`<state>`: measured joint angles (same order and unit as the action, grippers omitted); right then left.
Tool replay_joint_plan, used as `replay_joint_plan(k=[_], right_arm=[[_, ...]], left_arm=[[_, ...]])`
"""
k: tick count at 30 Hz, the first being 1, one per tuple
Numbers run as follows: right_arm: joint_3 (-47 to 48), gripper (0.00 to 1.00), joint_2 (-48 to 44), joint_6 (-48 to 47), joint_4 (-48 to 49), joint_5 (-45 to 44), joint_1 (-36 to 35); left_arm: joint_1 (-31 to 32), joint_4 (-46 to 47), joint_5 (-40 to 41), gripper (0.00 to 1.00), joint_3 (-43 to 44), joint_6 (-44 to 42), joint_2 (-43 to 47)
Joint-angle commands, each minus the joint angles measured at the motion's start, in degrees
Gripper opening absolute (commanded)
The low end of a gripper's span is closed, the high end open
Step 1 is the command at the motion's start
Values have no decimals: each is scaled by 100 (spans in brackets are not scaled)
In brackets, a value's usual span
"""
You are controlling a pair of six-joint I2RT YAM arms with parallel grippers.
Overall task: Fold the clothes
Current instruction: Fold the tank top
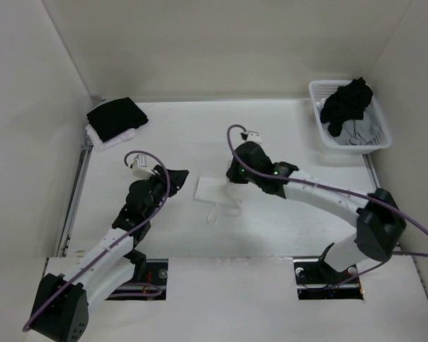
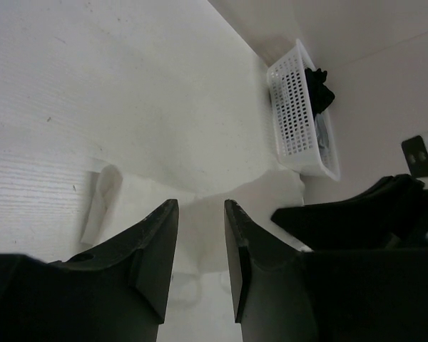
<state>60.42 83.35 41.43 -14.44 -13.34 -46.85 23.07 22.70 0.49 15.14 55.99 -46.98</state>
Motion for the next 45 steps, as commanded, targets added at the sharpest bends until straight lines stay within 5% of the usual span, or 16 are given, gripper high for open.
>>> replay_joint_plan(k=[1,11,17,21,24,27,29,34,39,45], right_arm=[[925,8,812,-214,-621,-247,-319],[3088,9,2957,93,-1281,-143,-759],[2994,55,2987,533,-790,16,-900],[2073,61,1960,542,97,130,-900],[1106,47,1054,463,695,104,-822],[192,15,578,322,1310,191,-480],[-170,6,577,261,1592,524,-225],[-794,6,875,277,2593,991,119],[-1050,6,1384,418,3210,1334,330],[-1498,6,1710,603,3667,1483,532]], left_arm=[[-70,-37,-40,31,51,18,303],[-404,24,-260,31,-239,35,409],[-870,-160,-330,32,-283,18,629],[-853,-213,-304,32,-143,-18,550],[-546,-117,-243,33,68,-70,173],[-2,181,-50,35,331,-202,-467],[394,480,126,35,498,-307,-1012],[835,1279,337,36,885,-361,-2585],[589,2150,189,35,982,-220,-3904],[255,2537,-23,34,702,88,-4390]])
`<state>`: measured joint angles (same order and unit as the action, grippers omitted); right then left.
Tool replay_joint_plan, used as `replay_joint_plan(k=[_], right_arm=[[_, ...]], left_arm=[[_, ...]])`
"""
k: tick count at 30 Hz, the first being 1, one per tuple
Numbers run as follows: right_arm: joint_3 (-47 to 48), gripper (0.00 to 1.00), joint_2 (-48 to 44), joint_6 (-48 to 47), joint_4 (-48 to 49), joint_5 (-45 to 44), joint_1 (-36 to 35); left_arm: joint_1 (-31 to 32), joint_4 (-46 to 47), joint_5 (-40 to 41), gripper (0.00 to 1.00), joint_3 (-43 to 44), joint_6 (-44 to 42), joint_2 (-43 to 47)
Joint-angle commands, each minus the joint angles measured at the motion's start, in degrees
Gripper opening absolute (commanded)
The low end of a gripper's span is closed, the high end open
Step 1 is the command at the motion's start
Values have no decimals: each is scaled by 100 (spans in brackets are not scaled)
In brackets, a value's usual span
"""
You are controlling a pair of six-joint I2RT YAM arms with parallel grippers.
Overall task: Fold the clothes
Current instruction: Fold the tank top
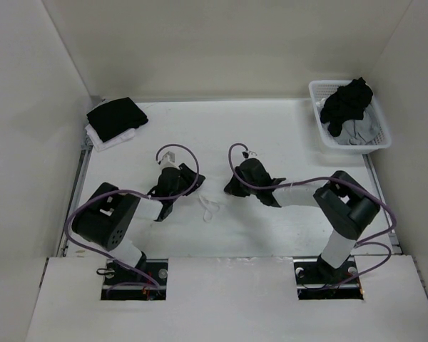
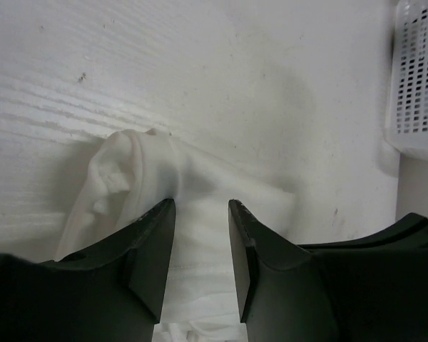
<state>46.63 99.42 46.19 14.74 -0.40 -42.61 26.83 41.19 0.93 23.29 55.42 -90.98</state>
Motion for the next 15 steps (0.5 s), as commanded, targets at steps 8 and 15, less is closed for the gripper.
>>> replay_joint_plan(k=[8,15], right_arm=[[-128,10,-79,83,776,392,214],[-444,48,-1607,-189,495,278,187]], left_arm=[[-130,760,-102,48,-615,75,1265],[-165,-443,82,58,-615,-311,2900]])
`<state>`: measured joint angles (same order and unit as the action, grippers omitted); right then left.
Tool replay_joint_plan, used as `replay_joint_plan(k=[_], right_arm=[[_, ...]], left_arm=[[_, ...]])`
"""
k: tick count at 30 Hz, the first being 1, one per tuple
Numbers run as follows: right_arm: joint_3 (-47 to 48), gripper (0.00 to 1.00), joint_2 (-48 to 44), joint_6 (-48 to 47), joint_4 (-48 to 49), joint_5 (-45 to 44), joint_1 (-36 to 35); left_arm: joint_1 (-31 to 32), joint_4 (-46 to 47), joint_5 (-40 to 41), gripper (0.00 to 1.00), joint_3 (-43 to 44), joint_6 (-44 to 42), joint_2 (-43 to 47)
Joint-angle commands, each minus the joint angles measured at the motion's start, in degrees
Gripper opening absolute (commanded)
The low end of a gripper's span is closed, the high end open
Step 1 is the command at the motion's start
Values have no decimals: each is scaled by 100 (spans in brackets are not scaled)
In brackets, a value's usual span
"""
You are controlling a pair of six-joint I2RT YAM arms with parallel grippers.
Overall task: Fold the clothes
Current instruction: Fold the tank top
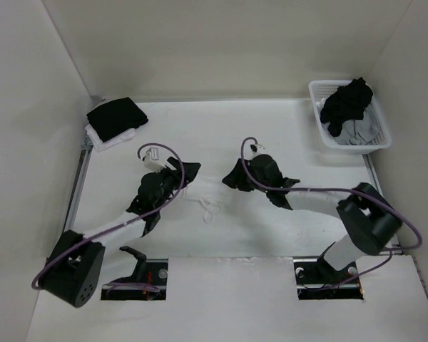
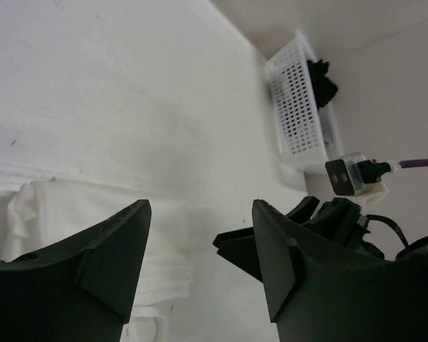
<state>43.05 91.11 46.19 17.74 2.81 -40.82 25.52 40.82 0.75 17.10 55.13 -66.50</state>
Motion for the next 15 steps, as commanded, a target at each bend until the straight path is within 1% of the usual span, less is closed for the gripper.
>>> replay_joint_plan(k=[1,3,6,9,10,11,12,14,15], right_arm=[[-199,54,-1014,-259,195,-96,17],[-454,61,-1471,-461,186,-280,35],[-841,69,-2035,-786,204,-719,96],[-1201,79,-2474,-1024,344,-1220,219],[-1385,82,-2562,-1112,553,-1413,289],[-1500,84,-2598,-1130,703,-1528,324],[-1675,87,-2633,-1113,922,-1651,403],[-1939,94,-2669,-982,1275,-1775,509],[-2045,100,-2669,-920,1398,-1810,527]], left_arm=[[-60,-617,170,59,4,-388,645],[-130,-1135,328,61,-14,-626,1023],[-314,-1960,574,64,-5,-889,1463],[-631,-2639,698,69,-40,-952,1947],[-745,-2814,698,74,-58,-969,2104],[-850,-2964,698,90,-84,-987,2254],[-947,-3087,681,100,-102,-996,2386],[-1132,-3333,663,100,-137,-1013,2641],[-1220,-3465,680,100,-137,-1013,2747]])
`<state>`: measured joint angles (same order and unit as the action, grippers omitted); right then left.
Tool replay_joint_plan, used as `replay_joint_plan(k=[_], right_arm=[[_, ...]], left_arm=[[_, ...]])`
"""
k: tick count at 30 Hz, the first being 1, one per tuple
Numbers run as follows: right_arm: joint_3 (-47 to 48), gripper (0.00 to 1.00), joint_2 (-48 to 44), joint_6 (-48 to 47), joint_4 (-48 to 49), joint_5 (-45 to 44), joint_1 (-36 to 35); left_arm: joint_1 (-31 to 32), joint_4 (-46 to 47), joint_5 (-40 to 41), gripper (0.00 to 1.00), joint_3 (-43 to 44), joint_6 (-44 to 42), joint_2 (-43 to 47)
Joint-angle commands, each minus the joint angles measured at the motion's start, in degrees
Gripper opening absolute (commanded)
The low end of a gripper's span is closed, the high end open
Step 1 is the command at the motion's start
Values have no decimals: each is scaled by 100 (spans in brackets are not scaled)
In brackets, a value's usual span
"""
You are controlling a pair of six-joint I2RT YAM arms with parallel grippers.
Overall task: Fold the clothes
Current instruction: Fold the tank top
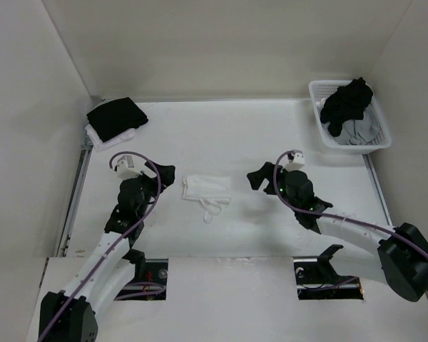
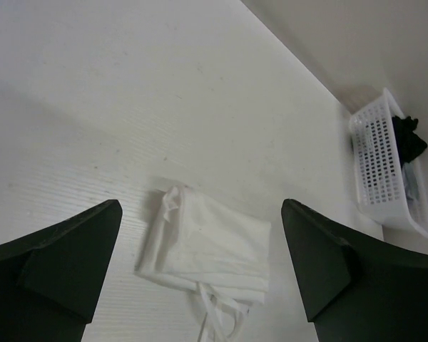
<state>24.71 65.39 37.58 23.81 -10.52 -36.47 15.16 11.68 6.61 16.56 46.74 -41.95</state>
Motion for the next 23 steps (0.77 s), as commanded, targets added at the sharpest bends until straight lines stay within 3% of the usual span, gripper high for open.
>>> replay_joint_plan(k=[1,9,23], right_arm=[[-247,100,-79,-67,809,-512,135],[-300,100,-61,65,598,-829,373],[-221,100,167,74,572,-732,399]], left_arm=[[-271,-684,95,100,-74,-165,371],[-826,-1203,77,100,32,-183,452],[-448,-720,112,100,32,-499,135]])
